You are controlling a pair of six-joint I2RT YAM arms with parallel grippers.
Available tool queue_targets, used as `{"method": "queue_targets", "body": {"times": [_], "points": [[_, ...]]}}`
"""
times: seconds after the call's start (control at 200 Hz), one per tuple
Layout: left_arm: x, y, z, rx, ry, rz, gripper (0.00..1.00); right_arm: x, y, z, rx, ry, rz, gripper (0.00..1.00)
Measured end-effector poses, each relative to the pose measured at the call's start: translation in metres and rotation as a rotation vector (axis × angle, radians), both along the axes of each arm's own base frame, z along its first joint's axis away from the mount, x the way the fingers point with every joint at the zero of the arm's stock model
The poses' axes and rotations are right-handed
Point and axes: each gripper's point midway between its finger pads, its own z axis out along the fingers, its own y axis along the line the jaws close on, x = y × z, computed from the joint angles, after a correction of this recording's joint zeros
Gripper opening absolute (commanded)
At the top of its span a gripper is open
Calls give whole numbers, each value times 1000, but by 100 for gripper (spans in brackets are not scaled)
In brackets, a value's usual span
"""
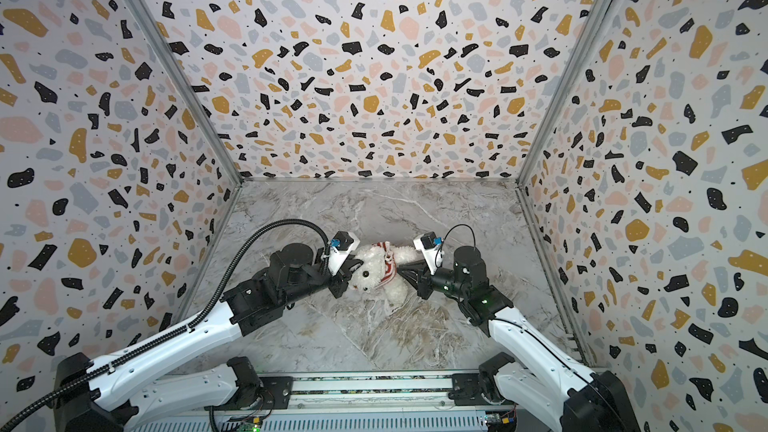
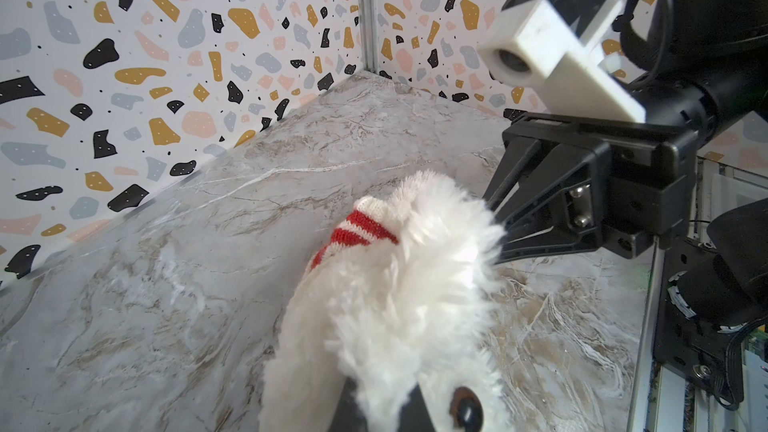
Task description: Dress the teddy bear
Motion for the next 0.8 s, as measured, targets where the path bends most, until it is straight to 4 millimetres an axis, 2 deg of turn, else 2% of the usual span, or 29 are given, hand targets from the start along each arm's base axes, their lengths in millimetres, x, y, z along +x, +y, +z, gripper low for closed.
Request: {"method": "queue_targets", "body": {"times": [0.165, 0.285, 0.516, 0.801], "points": [[0, 0, 0, 0, 2, 1, 0, 4, 1, -8, -17, 10, -5, 27], [-1, -1, -1, -1, 4, -4, 0, 7, 2, -10, -18, 6, -6, 31], [-3, -3, -1, -3, 7, -14, 0, 14, 5, -16, -23, 13, -12, 31], [-6, -6, 0, -16, 7, -31, 0, 18, 7, -19, -22, 9, -13, 24]]}}
